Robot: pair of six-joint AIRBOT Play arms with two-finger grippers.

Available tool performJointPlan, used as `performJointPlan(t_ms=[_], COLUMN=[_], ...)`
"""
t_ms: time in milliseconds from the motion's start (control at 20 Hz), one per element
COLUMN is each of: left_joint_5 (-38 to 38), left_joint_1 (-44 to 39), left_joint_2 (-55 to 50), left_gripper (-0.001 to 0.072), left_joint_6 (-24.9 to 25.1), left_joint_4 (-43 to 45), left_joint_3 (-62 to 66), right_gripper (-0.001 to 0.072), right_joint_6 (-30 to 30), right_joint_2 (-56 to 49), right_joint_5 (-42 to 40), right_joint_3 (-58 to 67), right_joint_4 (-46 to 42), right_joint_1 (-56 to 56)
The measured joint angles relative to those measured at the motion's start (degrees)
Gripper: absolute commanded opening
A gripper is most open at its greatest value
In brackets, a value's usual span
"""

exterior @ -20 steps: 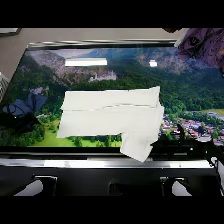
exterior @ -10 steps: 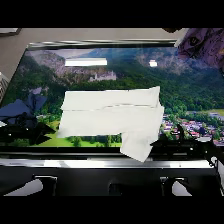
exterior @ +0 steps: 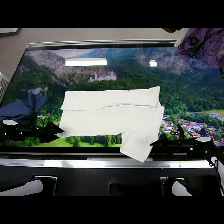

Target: Fold the clothes and pants, and hang the long-sleeved shirts on hangers.

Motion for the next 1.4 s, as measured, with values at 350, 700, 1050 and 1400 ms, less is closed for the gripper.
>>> performJointPlan(t_ms=[350,700,1050,1400], left_joint_5=[-0.63,-6.58,-9.27,-1.07], left_joint_1=[-1.18,-2.49,-9.7,-12.79], left_joint_2=[1.27,17.07,29.14,21.99], left_gripper=[0.0015,0.0016,0.0015,0.0015], left_joint_6=[-2.29,-18.38,-26.69,-27.74], left_joint_4=[0.81,13.55,22.8,24.13], left_joint_3=[1.7,2.97,3.23,9.42], right_gripper=[0.0034,0.0033,0.0033,0.0033], right_joint_6=[-0.04,13.64,29.14,23.43], right_joint_2=[4.39,25.94,47.56,32.09], right_joint_5=[0.39,11.19,23.21,10.95], right_joint_3=[0.0,-0.04,2.14,8.02], right_joint_4=[-0.26,-7.93,-11.69,-4.85], right_joint_1=[0.0,0.0,0.0,0.0])
